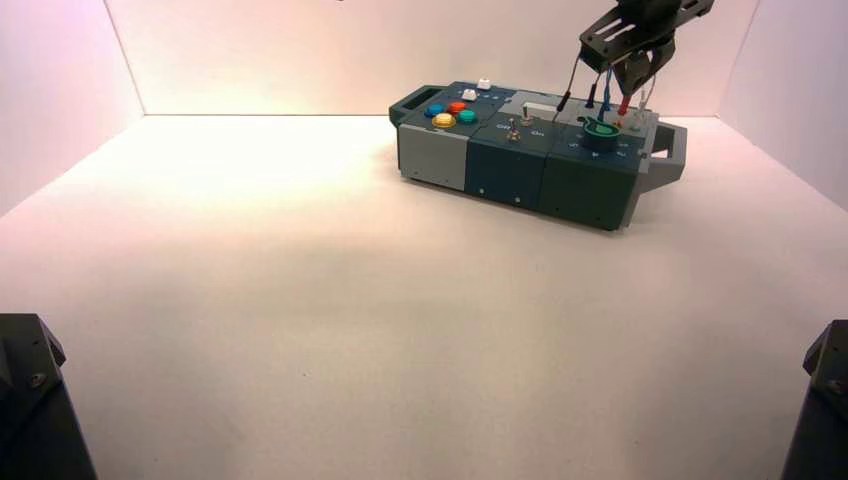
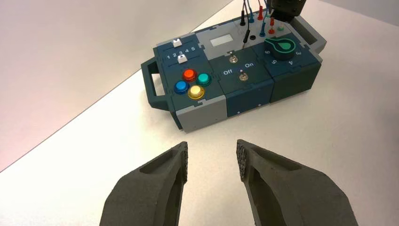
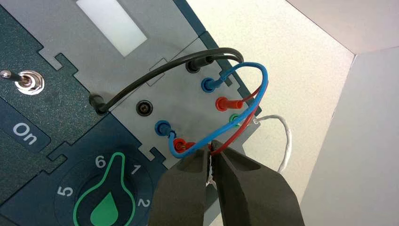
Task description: Insert the red wire.
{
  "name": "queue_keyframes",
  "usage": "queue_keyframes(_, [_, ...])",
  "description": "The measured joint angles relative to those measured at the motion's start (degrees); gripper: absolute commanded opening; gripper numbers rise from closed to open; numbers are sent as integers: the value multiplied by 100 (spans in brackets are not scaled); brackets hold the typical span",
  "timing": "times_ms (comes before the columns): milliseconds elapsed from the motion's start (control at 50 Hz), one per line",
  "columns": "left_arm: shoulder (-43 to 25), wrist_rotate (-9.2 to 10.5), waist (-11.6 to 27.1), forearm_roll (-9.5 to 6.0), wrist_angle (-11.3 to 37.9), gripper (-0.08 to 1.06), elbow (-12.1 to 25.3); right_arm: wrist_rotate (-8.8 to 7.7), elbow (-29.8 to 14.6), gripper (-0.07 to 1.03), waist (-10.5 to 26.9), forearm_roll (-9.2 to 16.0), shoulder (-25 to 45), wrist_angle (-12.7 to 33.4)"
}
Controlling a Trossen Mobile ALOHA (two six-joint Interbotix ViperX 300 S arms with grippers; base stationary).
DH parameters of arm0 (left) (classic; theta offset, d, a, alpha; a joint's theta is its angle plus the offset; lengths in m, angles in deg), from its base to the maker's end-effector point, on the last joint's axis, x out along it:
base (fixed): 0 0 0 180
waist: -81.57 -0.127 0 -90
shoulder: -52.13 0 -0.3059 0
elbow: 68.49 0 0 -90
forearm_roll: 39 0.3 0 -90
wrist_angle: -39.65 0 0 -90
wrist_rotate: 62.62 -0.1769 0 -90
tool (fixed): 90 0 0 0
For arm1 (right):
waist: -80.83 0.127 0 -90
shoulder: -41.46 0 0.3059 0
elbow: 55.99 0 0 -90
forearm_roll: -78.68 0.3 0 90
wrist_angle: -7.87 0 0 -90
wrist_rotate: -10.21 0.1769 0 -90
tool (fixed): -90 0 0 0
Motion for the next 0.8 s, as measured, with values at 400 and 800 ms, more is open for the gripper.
queue_keyframes(400, [0,0,0,0,9,56,0,9,0,-2,158,97,18,0])
queue_keyframes(800, [0,-9,0,0,0,56,0,18,132,-2,158,105,18,26])
